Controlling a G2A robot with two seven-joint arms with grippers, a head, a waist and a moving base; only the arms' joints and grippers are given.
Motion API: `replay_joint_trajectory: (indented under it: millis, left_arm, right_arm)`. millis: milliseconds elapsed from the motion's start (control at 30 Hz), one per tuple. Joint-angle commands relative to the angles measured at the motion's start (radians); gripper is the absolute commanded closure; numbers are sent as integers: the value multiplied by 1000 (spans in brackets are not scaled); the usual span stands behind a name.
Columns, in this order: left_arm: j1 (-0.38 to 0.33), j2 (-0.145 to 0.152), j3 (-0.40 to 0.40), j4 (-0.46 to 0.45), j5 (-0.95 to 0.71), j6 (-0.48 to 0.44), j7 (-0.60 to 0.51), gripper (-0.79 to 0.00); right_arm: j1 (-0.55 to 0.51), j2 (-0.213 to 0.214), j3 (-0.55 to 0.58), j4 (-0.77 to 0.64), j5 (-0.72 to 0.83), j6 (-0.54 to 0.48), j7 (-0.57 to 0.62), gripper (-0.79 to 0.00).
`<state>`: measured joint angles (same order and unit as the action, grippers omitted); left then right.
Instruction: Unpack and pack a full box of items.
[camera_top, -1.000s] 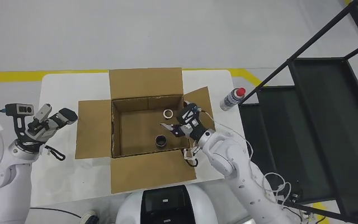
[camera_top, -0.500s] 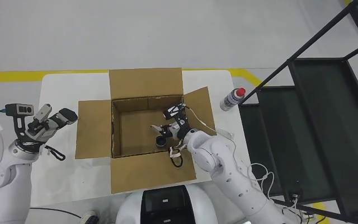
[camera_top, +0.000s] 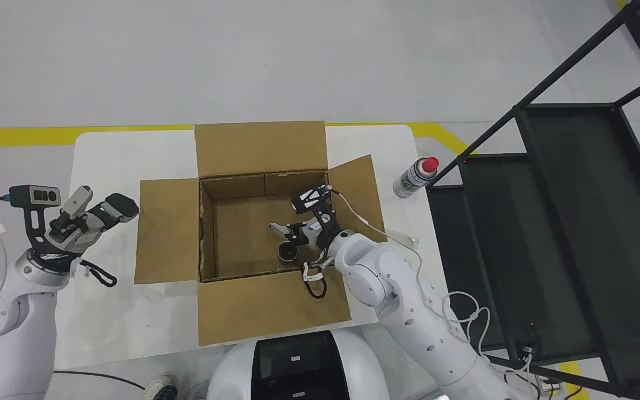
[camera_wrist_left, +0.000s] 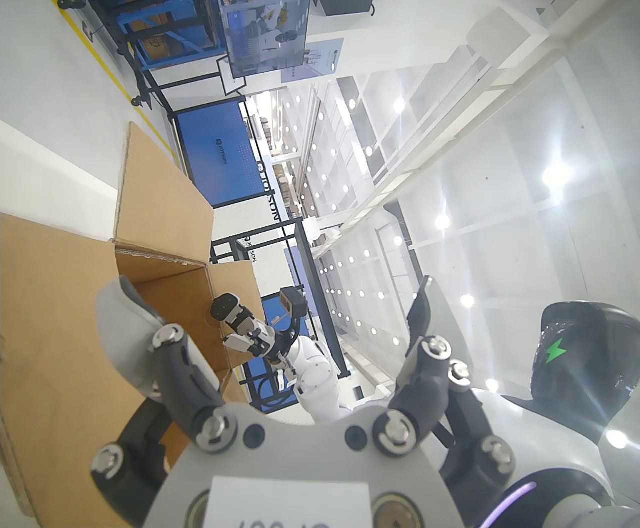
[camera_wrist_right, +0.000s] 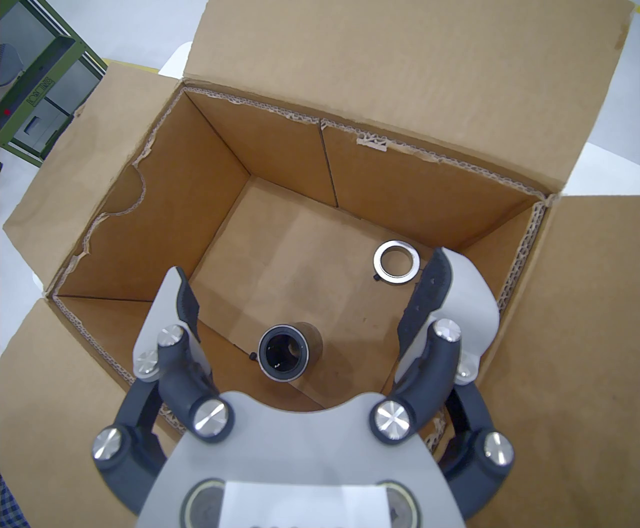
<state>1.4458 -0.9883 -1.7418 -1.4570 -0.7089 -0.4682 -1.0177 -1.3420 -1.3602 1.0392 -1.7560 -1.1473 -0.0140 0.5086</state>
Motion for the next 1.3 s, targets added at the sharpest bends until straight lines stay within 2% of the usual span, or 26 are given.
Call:
replay_joint_trajectory:
  millis: [0,867,1000,1267]
  left_arm:
    - [0,0,0,0,0,0,0,-785]
    - [0,0,0,0,0,0,0,-785]
    - [0,0,0,0,0,0,0,-785]
    - [0,0,0,0,0,0,0,-785]
  right_arm:
    - [0,0,0,0,0,0,0,-785]
    - [0,0,-2,4,1,-4,3,-785]
    - [48,-4,-19,33,12,-9,92,-785]
    - [217,-31,-115,108,14,70,432,-785]
